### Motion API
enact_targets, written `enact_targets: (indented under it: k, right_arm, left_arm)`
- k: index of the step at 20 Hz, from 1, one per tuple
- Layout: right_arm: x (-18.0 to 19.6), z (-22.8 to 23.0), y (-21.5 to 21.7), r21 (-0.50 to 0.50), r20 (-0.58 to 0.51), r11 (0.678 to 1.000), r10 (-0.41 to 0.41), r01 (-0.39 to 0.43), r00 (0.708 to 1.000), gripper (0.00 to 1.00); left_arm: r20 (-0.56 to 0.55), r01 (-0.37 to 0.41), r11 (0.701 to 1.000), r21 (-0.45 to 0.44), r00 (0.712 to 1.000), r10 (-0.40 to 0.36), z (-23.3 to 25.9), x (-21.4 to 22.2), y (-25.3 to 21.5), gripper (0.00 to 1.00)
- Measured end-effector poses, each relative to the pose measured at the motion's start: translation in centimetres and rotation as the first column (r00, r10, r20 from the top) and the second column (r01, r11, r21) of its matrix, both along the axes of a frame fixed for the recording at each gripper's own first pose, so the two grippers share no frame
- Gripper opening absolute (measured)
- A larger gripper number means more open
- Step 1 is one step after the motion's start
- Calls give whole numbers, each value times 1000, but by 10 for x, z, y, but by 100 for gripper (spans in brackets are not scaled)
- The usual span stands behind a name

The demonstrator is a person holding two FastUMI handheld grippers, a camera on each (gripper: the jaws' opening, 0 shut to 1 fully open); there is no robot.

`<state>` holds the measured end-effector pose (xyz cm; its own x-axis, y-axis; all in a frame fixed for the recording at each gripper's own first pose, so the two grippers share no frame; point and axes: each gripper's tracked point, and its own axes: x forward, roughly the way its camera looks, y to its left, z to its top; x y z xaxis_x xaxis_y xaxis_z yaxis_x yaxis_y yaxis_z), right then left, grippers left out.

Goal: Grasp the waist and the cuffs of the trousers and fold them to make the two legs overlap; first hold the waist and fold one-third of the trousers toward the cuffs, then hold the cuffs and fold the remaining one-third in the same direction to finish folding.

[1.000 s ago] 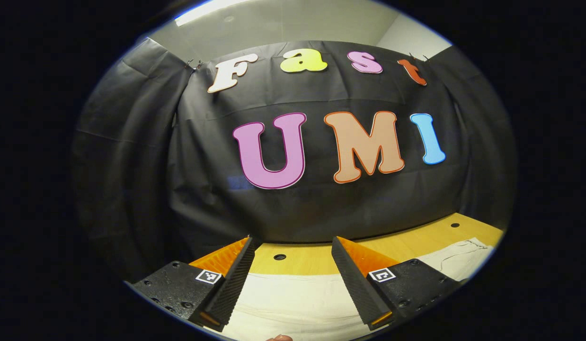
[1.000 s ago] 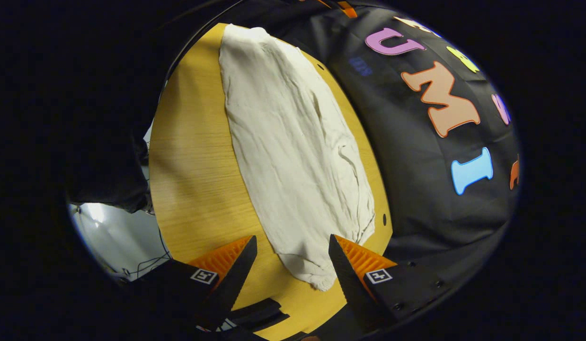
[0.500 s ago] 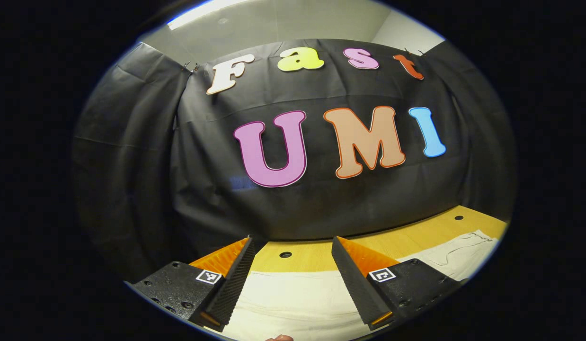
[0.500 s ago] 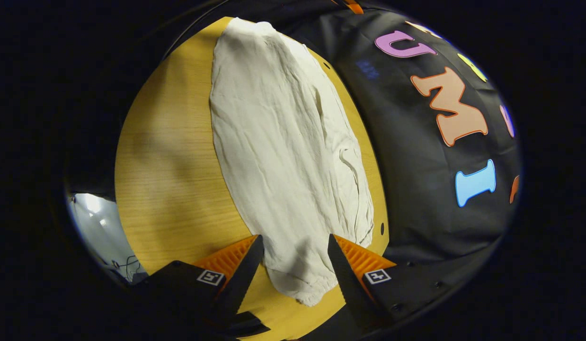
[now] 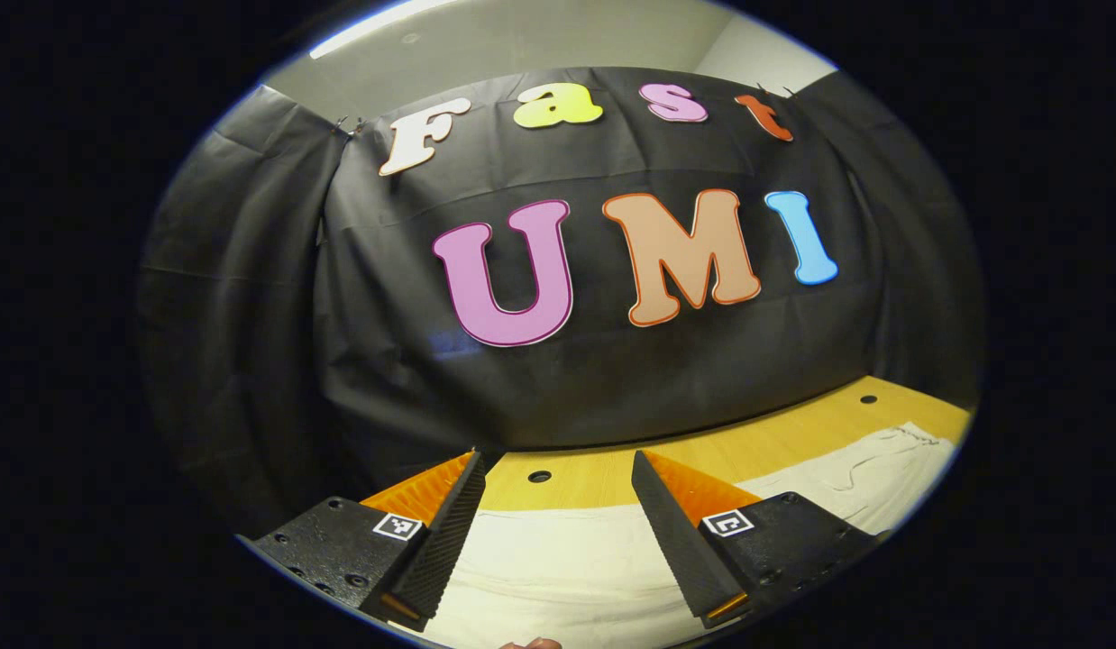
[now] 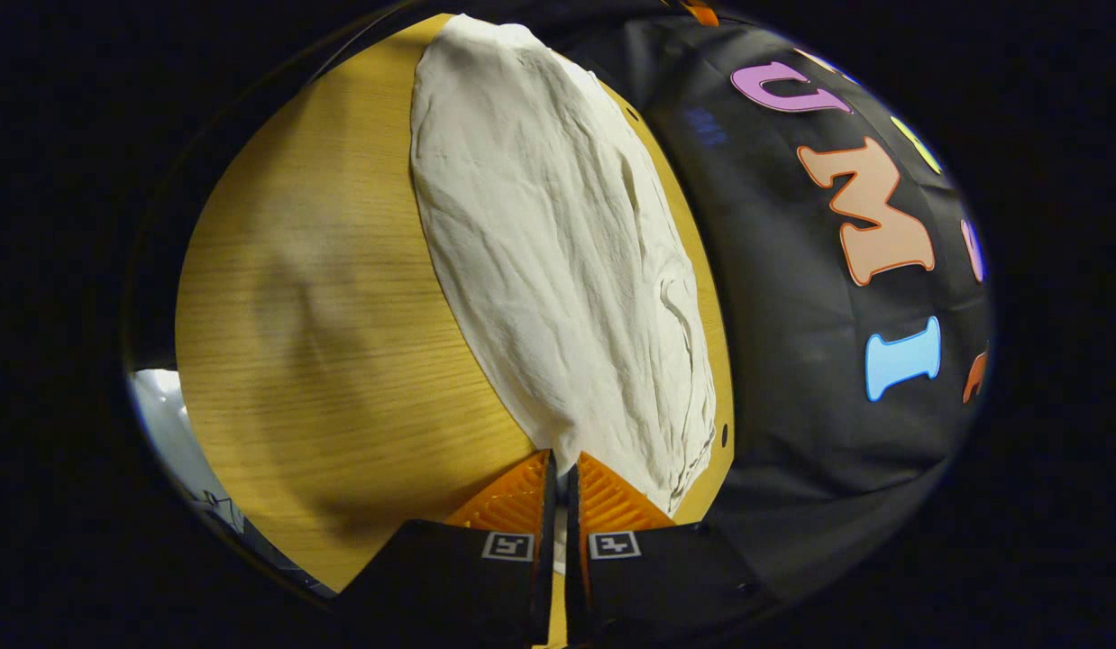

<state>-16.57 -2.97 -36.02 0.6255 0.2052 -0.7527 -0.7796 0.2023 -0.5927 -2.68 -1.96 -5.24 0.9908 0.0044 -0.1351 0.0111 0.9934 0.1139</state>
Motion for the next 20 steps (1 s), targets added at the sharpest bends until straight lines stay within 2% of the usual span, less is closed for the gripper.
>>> enact_targets:
  k: [2,3,6,7,8,11,13,15,20]
  right_arm:
    - [7,-6,0,36,-28,996,-79,80,997,8]
    - [8,-5,1,41,-30,995,-93,94,995,8]
    - [7,-3,4,9,13,999,-54,54,998,8]
    - [8,-3,4,0,24,999,-43,43,999,5]
    - [7,-3,5,-2,27,999,-44,44,999,8]
    - [8,-5,4,9,17,998,-68,68,998,8]
    - [8,-5,4,17,18,997,-81,81,997,5]
    - [8,-5,3,18,25,996,-88,88,996,8]
    - [9,-5,4,19,35,997,-82,81,996,5]
  left_arm:
    - [-13,38,999,23,999,-38,-9,-9,0,96]
    - [-22,57,997,45,998,-56,-14,-14,0,96]
    - [-71,97,984,147,994,-87,-37,-26,12,96]
    - [-96,110,978,178,991,-94,-47,-29,17,97]
    - [-120,123,971,206,988,-99,-57,-35,23,96]
    - [-200,170,945,278,973,-117,-88,-54,39,96]
    - [-272,205,926,318,955,-117,-117,-71,52,96]
    - [-346,241,900,363,932,-110,-145,-85,65,97]
    - [-480,350,833,428,869,-118,-193,-119,89,97]
